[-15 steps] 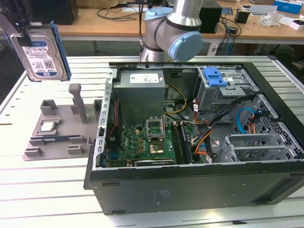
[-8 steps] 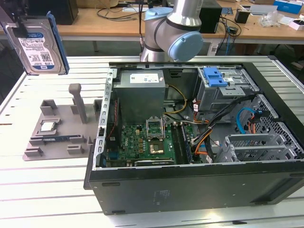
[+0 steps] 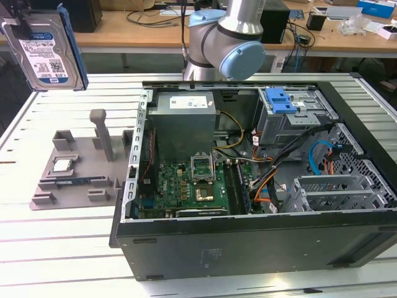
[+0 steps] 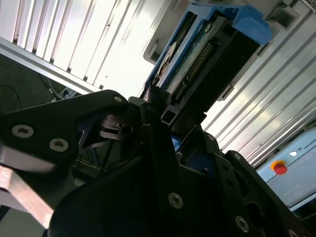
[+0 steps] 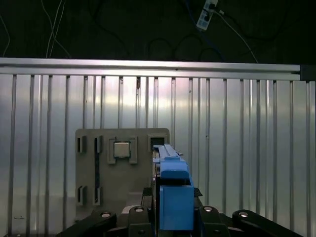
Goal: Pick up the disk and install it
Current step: 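Pick up the disk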
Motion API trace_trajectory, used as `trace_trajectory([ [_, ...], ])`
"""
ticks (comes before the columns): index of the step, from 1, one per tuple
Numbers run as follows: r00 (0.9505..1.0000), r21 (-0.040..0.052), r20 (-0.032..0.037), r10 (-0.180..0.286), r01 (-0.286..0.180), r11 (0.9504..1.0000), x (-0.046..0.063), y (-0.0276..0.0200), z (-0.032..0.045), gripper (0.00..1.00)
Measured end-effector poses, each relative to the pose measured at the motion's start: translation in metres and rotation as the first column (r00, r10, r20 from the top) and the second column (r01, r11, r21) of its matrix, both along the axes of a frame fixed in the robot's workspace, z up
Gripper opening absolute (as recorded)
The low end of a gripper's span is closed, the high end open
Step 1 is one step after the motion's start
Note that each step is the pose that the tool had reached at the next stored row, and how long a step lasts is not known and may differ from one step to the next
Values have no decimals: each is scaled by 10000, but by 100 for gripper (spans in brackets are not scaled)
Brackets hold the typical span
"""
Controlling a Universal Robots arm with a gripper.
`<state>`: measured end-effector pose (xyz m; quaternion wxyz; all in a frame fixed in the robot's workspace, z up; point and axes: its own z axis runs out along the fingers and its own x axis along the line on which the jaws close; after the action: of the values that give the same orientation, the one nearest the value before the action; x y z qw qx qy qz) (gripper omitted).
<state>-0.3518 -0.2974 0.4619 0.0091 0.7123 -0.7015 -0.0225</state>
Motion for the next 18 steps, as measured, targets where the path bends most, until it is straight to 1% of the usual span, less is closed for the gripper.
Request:
trace_trajectory([
  [5, 10000, 0, 0, 1, -1, 10000, 0, 2, 106, 37],
  [8, 10000, 0, 0, 0, 0, 10000, 0, 5, 215, 37],
  [10, 10000, 0, -1, 0, 0, 10000, 0, 6, 266, 37],
  [11, 10000, 0, 0, 1, -1, 10000, 0, 7, 310, 37],
  [14, 10000, 0, -2, 0, 0, 10000, 1, 8, 383, 37],
  [15, 10000, -1, -1, 1, -1, 10000, 1, 8, 427, 37],
  [17, 10000, 0, -1, 0, 0, 10000, 1, 8, 467, 37],
  [18, 10000, -1, -1, 1, -1, 10000, 1, 8, 500, 37],
])
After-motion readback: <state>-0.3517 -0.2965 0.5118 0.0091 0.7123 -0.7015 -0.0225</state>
